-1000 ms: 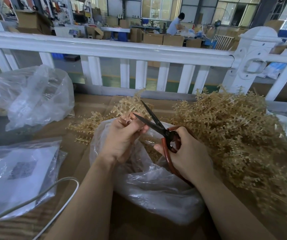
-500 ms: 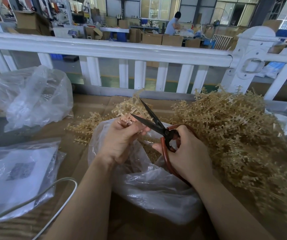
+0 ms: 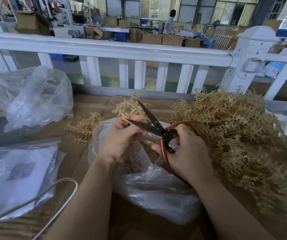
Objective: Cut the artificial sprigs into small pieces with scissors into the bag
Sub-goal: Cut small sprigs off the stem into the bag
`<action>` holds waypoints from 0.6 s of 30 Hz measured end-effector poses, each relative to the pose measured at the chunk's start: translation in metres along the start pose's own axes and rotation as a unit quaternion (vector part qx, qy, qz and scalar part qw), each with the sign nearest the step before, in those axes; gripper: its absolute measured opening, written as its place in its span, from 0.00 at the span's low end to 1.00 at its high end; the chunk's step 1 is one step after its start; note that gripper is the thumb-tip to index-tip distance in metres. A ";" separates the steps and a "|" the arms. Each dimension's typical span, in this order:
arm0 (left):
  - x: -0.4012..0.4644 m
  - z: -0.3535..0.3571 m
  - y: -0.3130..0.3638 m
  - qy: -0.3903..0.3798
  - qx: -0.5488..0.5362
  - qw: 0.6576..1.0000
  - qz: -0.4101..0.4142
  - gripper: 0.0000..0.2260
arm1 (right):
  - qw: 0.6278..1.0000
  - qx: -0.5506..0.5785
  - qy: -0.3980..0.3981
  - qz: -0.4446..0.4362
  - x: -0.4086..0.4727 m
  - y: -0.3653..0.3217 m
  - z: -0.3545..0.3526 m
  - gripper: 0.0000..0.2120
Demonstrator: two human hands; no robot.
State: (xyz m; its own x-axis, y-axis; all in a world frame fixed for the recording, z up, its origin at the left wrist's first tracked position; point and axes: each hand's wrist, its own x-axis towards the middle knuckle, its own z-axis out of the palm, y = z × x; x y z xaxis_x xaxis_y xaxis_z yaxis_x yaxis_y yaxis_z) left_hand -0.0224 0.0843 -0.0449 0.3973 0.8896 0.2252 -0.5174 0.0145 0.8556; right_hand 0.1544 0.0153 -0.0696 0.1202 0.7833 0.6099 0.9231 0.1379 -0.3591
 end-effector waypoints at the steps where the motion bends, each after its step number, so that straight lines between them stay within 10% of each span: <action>1: 0.000 0.000 0.000 0.002 0.001 1.000 0.000 0.05 | 1.000 -0.003 -0.006 0.004 0.000 0.001 0.000 0.28; 18: 0.001 -0.007 -0.002 -0.034 -0.005 0.999 -0.003 0.04 | 1.000 0.009 -0.020 0.022 0.001 0.005 0.003 0.35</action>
State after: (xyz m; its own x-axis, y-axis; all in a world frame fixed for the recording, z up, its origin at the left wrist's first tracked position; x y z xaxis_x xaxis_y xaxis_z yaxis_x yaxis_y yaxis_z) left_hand -0.0258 0.0879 -0.0500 0.4506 0.8566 0.2512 -0.5225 0.0249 0.8523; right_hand 0.1578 0.0183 -0.0730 0.1451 0.8119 0.5654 0.9107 0.1139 -0.3971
